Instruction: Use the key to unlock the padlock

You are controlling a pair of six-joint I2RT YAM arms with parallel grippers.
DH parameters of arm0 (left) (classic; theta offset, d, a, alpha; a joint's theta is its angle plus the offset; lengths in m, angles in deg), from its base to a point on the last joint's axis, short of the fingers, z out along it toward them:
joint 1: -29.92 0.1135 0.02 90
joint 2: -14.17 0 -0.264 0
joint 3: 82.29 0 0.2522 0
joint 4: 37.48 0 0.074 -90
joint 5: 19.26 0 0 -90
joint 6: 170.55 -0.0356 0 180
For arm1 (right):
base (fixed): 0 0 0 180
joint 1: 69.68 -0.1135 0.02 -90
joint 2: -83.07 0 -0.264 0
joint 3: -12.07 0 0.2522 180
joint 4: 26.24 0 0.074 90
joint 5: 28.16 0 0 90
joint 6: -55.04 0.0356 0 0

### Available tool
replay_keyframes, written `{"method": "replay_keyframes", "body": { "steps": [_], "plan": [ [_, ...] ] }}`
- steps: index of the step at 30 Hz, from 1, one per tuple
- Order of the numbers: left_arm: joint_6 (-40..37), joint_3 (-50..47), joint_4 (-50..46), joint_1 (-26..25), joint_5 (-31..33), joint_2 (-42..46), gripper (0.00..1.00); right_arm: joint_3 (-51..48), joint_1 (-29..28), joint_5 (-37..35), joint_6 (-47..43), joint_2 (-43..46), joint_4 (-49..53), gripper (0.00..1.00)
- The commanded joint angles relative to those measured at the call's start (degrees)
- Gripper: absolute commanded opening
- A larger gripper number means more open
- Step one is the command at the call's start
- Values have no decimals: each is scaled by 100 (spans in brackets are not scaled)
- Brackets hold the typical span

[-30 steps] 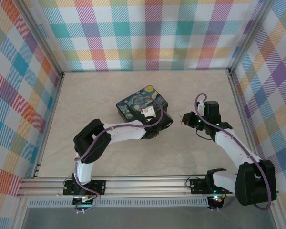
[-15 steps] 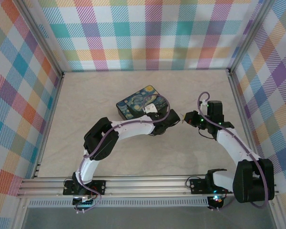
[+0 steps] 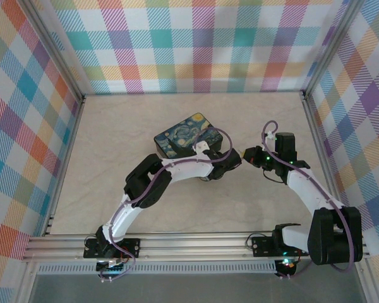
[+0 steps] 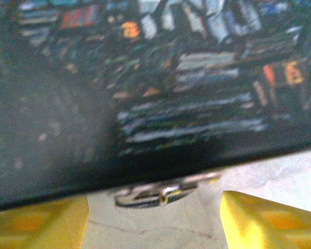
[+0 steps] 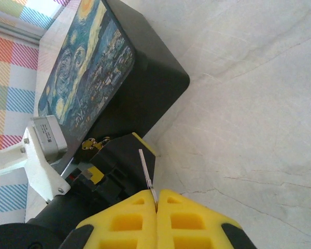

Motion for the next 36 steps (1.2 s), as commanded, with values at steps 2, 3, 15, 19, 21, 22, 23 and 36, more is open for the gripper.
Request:
{"method": "replay_keyframes", "body": {
  "steps": [2, 3, 15, 19, 21, 22, 23, 36],
  "plan": [
    [-76, 53, 68, 106, 277, -155, 67, -19, 46, 213, -12, -91, -237, 0],
    [-69, 50, 111, 122, 267, -170, 66, -26, 52, 221, -11, -107, -247, 0],
    [-83, 71, 193, 204, 406, -200, 41, -48, 53, 537, -71, -221, -334, 0],
    [-315, -82, 281, 254, 352, -58, 32, -129, 32, 864, -221, -108, -321, 0],
    [-575, -275, 465, 287, 271, 85, 30, -233, 20, 849, -235, 41, -267, 0],
    [-698, -395, 577, 307, 217, 183, 29, -287, 4, 834, -220, 103, -257, 0],
    [-849, -543, 696, 330, 139, 289, 27, -344, -5, 849, -200, 158, -254, 0],
    [-2381, -1710, 1085, 896, -1886, 1633, 12, -694, -699, 732, 101, 542, -128, 1]
  ]
}}
